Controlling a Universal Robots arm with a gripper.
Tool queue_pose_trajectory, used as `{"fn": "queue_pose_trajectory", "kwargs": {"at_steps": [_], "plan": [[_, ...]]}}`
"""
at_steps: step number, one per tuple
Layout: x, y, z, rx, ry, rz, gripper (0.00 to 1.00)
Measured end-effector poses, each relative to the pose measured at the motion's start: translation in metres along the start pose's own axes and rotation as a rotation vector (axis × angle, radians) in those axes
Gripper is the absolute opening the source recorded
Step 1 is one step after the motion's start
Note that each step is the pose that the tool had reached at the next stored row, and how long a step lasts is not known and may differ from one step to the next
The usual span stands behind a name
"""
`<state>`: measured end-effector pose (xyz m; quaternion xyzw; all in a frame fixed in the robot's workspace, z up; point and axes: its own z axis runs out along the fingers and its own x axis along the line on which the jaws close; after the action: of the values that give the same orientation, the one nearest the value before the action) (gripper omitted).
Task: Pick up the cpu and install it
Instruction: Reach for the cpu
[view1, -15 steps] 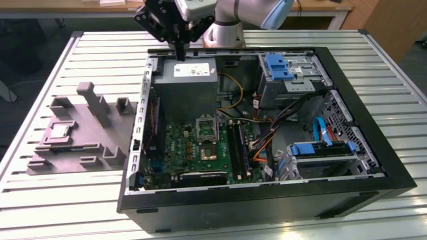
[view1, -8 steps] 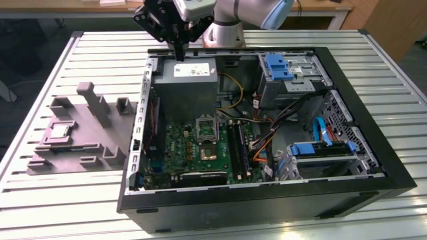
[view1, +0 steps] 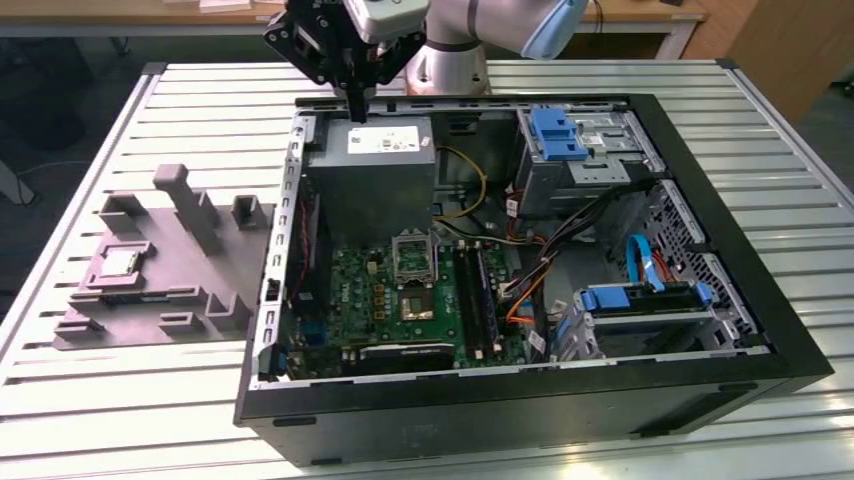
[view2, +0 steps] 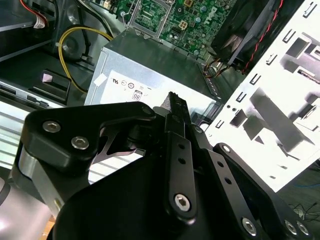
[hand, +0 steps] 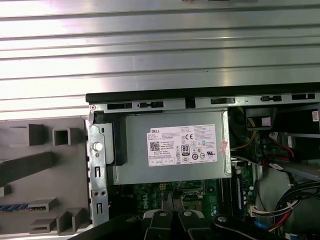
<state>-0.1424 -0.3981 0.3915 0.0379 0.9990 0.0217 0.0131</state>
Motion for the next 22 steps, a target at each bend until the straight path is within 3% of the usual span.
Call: {"fn": "queue_pose_trajectory", "kwargs": {"at_steps": [22], "plan": [[0.0045, -0.0003, 0.0002, 0.0, 0.0, 0.0, 0.11]]}}
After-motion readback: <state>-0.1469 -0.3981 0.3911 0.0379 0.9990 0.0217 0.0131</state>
